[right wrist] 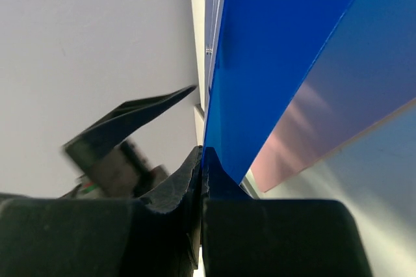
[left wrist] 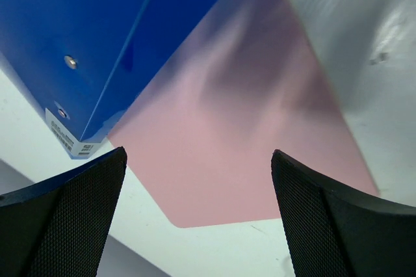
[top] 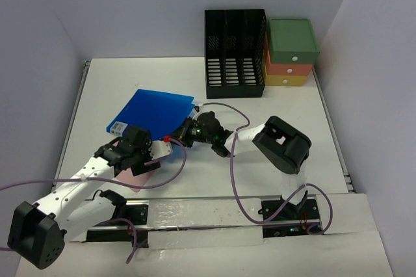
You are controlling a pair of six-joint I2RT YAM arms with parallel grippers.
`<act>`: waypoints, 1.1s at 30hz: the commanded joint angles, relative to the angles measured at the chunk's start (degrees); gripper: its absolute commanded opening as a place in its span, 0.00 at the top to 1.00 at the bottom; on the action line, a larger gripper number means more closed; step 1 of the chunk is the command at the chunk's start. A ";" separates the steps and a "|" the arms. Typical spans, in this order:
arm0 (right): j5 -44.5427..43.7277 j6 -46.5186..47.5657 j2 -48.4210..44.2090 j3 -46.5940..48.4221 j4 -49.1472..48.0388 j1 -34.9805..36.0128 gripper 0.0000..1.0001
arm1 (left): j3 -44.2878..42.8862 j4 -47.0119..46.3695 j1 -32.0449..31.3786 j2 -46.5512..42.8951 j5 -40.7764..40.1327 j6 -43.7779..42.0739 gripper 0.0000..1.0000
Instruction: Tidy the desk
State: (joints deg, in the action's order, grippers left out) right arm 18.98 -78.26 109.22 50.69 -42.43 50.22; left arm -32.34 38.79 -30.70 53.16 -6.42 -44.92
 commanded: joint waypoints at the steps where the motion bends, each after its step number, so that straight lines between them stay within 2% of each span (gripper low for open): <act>1: 0.24 1.06 -3.21 2.79 -0.75 -0.29 1.00 | 1.56 -14.10 -0.91 2.42 -7.94 -2.24 0.01; 4: 1.20 1.50 -3.37 2.98 -0.28 -0.32 1.00 | 1.70 -23.70 -0.97 5.83 -14.07 -2.16 0.01; 9: 1.41 2.45 -3.97 2.70 0.60 -0.56 1.00 | 0.35 -27.60 -0.98 9.31 -12.96 0.45 0.03; 11: 1.57 2.62 -4.14 2.92 0.86 -0.63 1.00 | 0.94 -30.37 -1.03 10.89 -12.66 0.77 0.09; 14: 1.73 2.82 -4.68 2.92 1.16 -1.03 1.00 | 1.16 -30.80 -1.03 13.26 -10.70 2.24 0.27; 20: 2.81 4.45 -4.98 3.73 2.36 -1.72 1.00 | -1.21 -30.04 -0.96 15.43 -6.86 7.68 0.74; 21: 3.07 4.52 -4.98 3.80 2.36 -1.79 1.00 | -1.98 -29.58 -1.02 16.15 -6.60 8.91 0.88; 23: 3.83 4.65 -4.89 4.09 2.27 -2.06 1.00 | -3.37 -28.49 -1.03 17.32 -6.11 10.57 1.00; 29: 5.71 6.56 -6.75 4.75 3.06 -4.04 1.00 | -8.69 -23.18 -1.03 17.19 -4.58 18.53 1.00; 30: 5.72 7.75 -7.76 5.29 4.09 -4.59 0.96 | -9.61 -21.70 -1.00 16.67 -4.48 19.49 1.00; 33: 4.32 13.17 -11.59 7.45 10.31 -6.06 0.74 | -12.58 -18.96 -0.92 14.46 -4.35 23.15 1.00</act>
State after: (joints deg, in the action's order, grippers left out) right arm 21.57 -71.51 105.43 52.97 -34.37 45.40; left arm -39.30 17.70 -31.35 70.60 -14.09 -29.27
